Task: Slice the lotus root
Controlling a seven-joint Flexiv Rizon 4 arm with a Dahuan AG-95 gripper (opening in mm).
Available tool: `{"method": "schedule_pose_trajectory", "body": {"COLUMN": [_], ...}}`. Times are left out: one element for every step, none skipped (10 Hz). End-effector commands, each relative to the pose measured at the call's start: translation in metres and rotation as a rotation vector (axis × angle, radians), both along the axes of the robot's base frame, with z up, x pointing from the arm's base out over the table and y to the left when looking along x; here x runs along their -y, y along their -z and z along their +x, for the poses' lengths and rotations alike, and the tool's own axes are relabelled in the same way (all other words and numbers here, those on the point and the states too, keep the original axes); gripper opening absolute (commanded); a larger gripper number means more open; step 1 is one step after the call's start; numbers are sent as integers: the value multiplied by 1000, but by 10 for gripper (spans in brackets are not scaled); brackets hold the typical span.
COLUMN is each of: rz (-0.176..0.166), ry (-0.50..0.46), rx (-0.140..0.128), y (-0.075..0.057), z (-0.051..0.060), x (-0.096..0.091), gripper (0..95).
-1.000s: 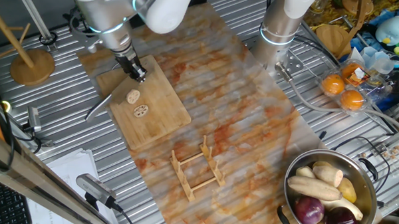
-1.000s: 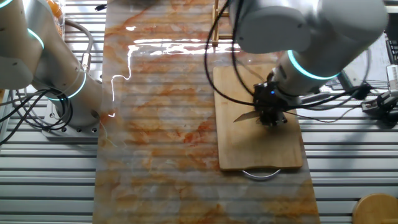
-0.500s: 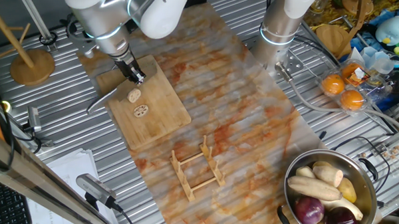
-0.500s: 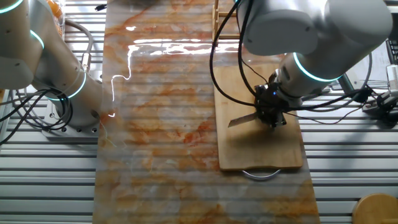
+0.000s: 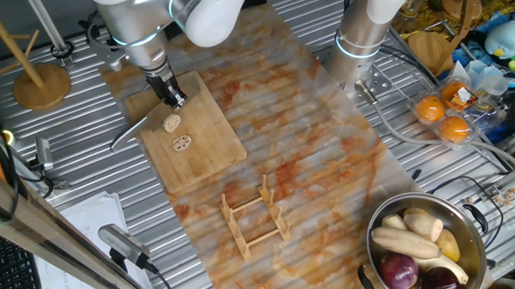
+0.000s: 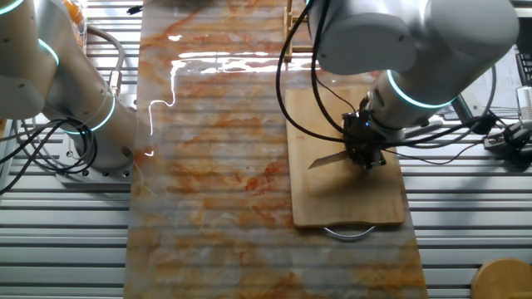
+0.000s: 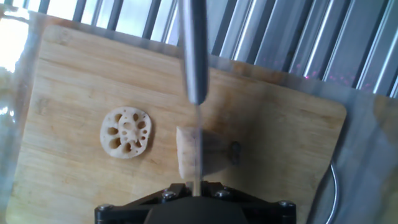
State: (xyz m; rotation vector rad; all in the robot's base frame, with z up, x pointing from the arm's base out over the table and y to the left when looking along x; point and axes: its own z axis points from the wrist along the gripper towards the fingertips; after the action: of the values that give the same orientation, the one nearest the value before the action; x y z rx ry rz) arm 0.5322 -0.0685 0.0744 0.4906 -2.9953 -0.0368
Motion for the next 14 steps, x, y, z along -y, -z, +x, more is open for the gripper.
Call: {"method": "schedule_pose_trajectory", "body": {"rz": [1, 1, 1, 1, 1, 2, 4, 2, 2, 1, 2, 1, 0, 6], "ry": [8, 11, 18, 22, 26, 30, 38, 45, 50, 58, 64, 71, 75, 84], "rx": [-14, -16, -20, -22, -23, -22, -22, -26, -26, -25, -24, -24, -25, -31], "y": [-2, -3, -3, -4, -4, -3, -3, -3, -3, -1, 0, 0, 0, -2], "z": [8, 13, 17, 22, 26, 30, 35, 40, 43, 48, 53, 59, 62, 66], "x": [-2, -3, -4, -5, -5, -6, -8, -9, -10, -10, -11, -13, -14, -16], "gripper": [190, 190, 190, 190, 190, 190, 190, 190, 190, 0, 0, 0, 0, 0]}}
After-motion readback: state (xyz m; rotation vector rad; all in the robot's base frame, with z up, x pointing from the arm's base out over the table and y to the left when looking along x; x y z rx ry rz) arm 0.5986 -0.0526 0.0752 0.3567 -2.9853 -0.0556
